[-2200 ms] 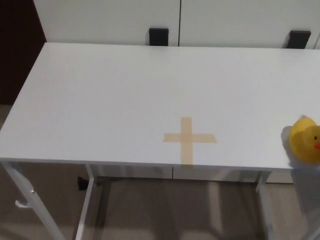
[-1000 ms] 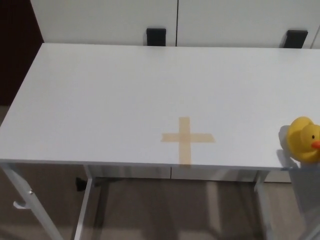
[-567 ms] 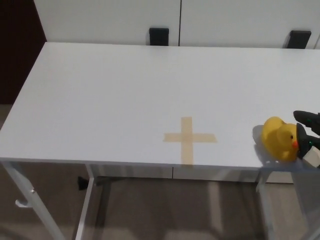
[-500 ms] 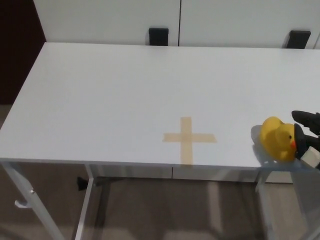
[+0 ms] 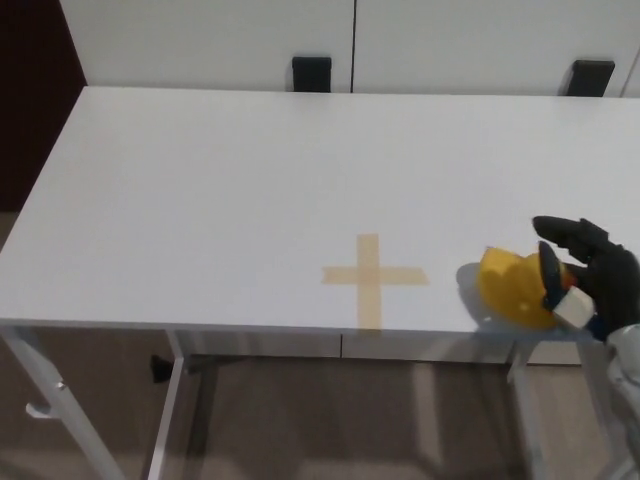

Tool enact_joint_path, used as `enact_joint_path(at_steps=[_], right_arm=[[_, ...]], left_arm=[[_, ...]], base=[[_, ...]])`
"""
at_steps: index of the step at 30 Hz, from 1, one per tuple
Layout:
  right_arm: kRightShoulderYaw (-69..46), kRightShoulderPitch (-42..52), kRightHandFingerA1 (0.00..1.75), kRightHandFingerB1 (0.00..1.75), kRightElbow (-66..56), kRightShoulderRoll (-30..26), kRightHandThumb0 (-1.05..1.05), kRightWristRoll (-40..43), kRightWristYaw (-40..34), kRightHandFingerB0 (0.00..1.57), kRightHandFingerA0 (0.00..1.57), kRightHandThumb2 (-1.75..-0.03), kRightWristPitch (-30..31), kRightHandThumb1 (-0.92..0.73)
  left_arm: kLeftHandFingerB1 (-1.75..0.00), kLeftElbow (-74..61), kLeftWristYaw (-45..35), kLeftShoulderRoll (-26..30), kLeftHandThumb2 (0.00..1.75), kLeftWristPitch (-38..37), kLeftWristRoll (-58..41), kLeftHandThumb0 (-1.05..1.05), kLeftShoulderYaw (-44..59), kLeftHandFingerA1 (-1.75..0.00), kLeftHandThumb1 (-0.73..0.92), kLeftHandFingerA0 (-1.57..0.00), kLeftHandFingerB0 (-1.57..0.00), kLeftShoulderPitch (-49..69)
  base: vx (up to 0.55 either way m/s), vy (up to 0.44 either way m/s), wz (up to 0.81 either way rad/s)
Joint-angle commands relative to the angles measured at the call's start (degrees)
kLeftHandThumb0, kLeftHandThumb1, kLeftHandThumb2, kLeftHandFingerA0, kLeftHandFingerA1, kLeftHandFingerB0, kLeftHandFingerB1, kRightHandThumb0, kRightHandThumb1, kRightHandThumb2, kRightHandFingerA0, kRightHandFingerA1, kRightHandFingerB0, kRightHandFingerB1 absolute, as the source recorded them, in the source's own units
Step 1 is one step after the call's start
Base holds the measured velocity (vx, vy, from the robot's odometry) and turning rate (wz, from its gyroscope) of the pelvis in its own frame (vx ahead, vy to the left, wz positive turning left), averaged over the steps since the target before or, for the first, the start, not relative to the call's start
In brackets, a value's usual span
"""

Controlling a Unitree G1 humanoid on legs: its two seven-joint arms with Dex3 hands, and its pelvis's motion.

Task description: The robot uses its right hand to push the yellow duck toy to the center of the white desk.

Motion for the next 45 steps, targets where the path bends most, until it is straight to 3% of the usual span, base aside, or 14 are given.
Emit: enact_joint_path(at_steps=[1,3,4,5,6,10,11,13,14,19,28,30,31,45], right_arm=[[-0.6,1.3,0.51,0.39,-0.7,4.6,-0.76,0.8,-3.3,0.26,0.24,-0.71,3.6,-0.92],[-0.6,1.3,0.51,0.39,-0.7,4.6,-0.76,0.8,-3.3,0.26,0.24,-0.71,3.6,-0.92],[-2.3,2.4,0.45,0.43,-1.7,8.1,-0.75,1.9,-6.7,0.08,0.0,-1.13,2.5,-0.72],[-2.7,2.7,0.45,0.43,-2.0,8.9,-0.75,1.5,-7.6,0.08,0.0,-1.13,2.1,-0.72],[-2.7,2.5,0.18,0.25,-1.8,9.5,-0.92,1.0,-8.7,0.05,0.0,-1.18,2.3,-0.82],[-2.2,1.6,0.15,0.11,-1.2,11.8,-0.94,-1.5,-14.5,0.12,0.0,-1.18,1.8,-0.83],[-1.7,1.2,0.0,0.2,-0.9,12.2,-0.85,-2.6,-16.4,0.0,0.0,-0.86,1.8,-0.92],[-1.2,0.8,0.0,0.2,-0.5,12.6,-0.85,-3.7,-18.2,0.0,0.0,-0.86,1.8,-0.92],[-0.2,0.1,0.15,0.0,-0.2,13.6,-1.03,-5.6,-22.1,0.0,0.0,-1.21,2.2,-0.9],[2.6,0.0,0.21,0.05,1.0,15.0,-1.05,-10.3,-30.6,0.0,0.0,-1.24,2.8,-0.92],[4.3,-1.2,0.2,0.04,2.8,16.8,-1.05,-11.9,-35.7,0.0,0.0,-1.22,2.2,-0.91],[4.0,-2.7,0.19,0.03,3.8,17.6,-1.05,-11.4,-37.1,0.0,0.0,-1.2,1.4,-0.9],[4.2,-3.6,0.2,0.05,4.2,18.1,-1.05,-11.5,-37.3,0.0,0.0,-1.21,1.1,-0.89],[5.3,-9.4,0.19,0.05,5.9,22.1,-1.05,-9.1,-30.5,0.0,0.0,-1.19,-2.1,-0.87]], left_arm=[[-0.55,-0.1,0.5,0.3,0.6,-0.8,0.7,-0.22,-0.5,-0.75,0.67,-0.76,-0.8,0.8],[-0.55,-0.1,0.5,0.3,0.6,-0.8,0.7,-0.22,-0.5,-0.75,0.67,-0.76,-0.8,0.8],[-0.53,-0.1,0.3,-0.1,0.59,-0.9,0.7,-0.23,-0.6,-0.66,0.66,-0.77,-0.8,1.2],[-0.53,-0.1,0.3,-0.1,0.59,-0.9,0.6,-0.23,-0.6,-0.66,0.66,-0.77,-0.8,1.3],[-0.56,0.0,0.2,-0.1,0.61,-1.0,0.5,-0.21,-0.5,-0.71,0.65,-0.76,-0.81,1.4],[-0.57,-0.1,0.2,-0.3,0.61,-1.0,0.7,-0.21,-0.7,-0.67,0.64,-0.75,-0.81,1.4],[-0.58,-0.1,0.0,-0.3,0.61,-1.1,0.6,-0.22,-0.7,-0.66,0.65,-0.73,-0.82,1.4],[-0.58,-0.2,-0.1,-0.3,0.61,-1.2,0.5,-0.22,-0.6,-0.66,0.65,-0.73,-0.82,1.5],[-0.59,0.1,0.2,-0.3,0.62,-1.5,0.5,-0.21,-0.5,-0.68,0.65,-0.73,-0.84,1.5],[-0.63,0.0,0.7,-1.3,0.67,-2.2,0.8,-0.2,-0.9,-0.79,0.66,-0.75,-0.83,2.7],[-0.64,0.3,1.2,-2.4,0.64,-1.5,0.1,-0.22,-0.2,-0.9,0.66,-0.77,-0.85,2.7],[-0.62,0.2,1.3,-2.6,0.58,-1.6,0.4,-0.22,-0.5,-0.74,0.66,-0.76,-0.87,2.6],[-0.63,0.1,1.3,-2.7,0.68,-1.8,0.7,-0.19,-0.8,-0.75,0.65,-0.78,-0.83,2.6],[-0.61,0.2,1.0,-3.2,0.68,-2.2,1.1,-0.19,-1.9,-0.8,0.66,-0.83,-0.83,1.9]], base=[[0.0,0.0,0.0],[0.0,0.0,0.0],[0.0,0.0,0.0],[0.0,0.0,0.0],[0.0,0.0,0.0],[0.0,0.0,0.0],[0.0,0.0,0.0],[0.0,0.0,0.0],[0.0,0.0,0.0],[0.0,0.0,0.0],[0.0,0.0,0.0],[0.0,0.0,0.0],[0.0,0.0,0.0],[0.0,0.0,0.0]])
